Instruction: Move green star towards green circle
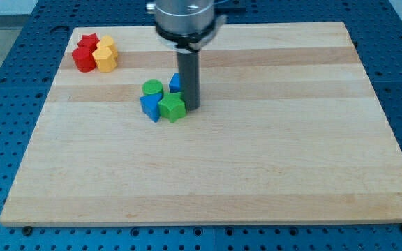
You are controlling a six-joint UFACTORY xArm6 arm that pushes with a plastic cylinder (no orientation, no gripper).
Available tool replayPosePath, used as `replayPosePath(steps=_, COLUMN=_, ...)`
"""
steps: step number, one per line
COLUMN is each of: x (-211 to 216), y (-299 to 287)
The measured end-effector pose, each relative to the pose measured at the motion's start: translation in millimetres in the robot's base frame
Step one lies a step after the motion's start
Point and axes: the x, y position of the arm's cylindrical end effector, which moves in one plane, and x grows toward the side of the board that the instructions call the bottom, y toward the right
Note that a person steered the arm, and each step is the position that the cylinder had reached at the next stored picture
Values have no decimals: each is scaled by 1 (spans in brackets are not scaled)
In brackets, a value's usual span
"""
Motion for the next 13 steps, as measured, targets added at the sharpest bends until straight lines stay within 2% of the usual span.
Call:
replayPosePath(steps=2, x=-32, y=-61)
replayPosePath(steps=4, x=-32, y=-125)
replayPosePath(steps=6, x=-29, y=-49)
replayPosePath(steps=8, x=13, y=8)
replayPosePath(steps=9, x=20, y=-11)
replayPosePath(steps=11, x=-20, y=-73)
replayPosePath(steps=12, x=-24, y=-103)
replayPosePath(steps=13, x=-15, y=-105)
